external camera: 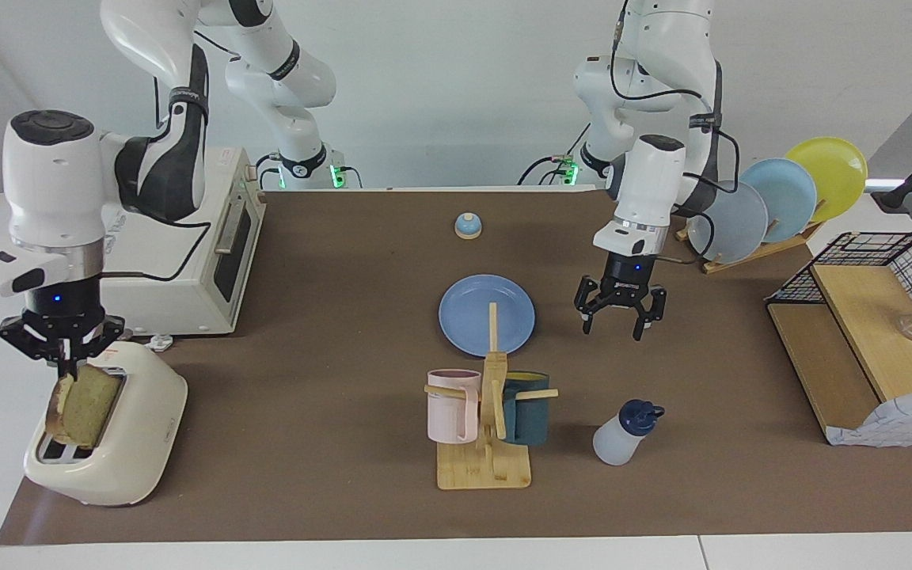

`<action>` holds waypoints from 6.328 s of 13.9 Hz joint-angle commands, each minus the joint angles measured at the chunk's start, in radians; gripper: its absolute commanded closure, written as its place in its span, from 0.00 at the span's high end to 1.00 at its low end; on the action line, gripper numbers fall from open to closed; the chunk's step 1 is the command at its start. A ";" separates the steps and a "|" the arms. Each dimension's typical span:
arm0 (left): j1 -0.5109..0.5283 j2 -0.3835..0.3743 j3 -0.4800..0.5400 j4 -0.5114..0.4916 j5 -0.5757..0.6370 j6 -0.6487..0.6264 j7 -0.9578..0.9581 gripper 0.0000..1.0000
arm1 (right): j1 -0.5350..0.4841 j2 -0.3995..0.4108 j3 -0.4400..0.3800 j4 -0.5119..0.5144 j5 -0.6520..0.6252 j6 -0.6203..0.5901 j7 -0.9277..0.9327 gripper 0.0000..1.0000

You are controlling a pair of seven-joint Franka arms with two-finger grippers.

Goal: Put bread on plate and add seasoning
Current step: 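Reach the right gripper into the toaster and grasp the bread slice, then carry the bread over the plate while the left gripper reaches the bottle, then lower the bread onto the plate while the left gripper grasps the bottle, then lift the bottle with the left gripper while the right gripper rises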

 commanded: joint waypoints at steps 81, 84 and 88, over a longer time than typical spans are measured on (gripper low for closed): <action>-0.451 -0.070 0.532 0.337 -0.192 -0.611 0.573 0.00 | 0.664 -0.088 0.029 -0.123 0.682 -0.186 0.798 1.00; -0.454 -0.164 0.527 0.338 -0.058 -0.832 0.725 0.00 | 0.623 -0.068 0.027 -0.028 0.813 -0.321 0.875 1.00; -0.466 -0.207 0.481 0.338 -0.057 -1.029 0.957 0.00 | 0.618 -0.094 0.026 -0.014 0.901 -0.318 0.960 1.00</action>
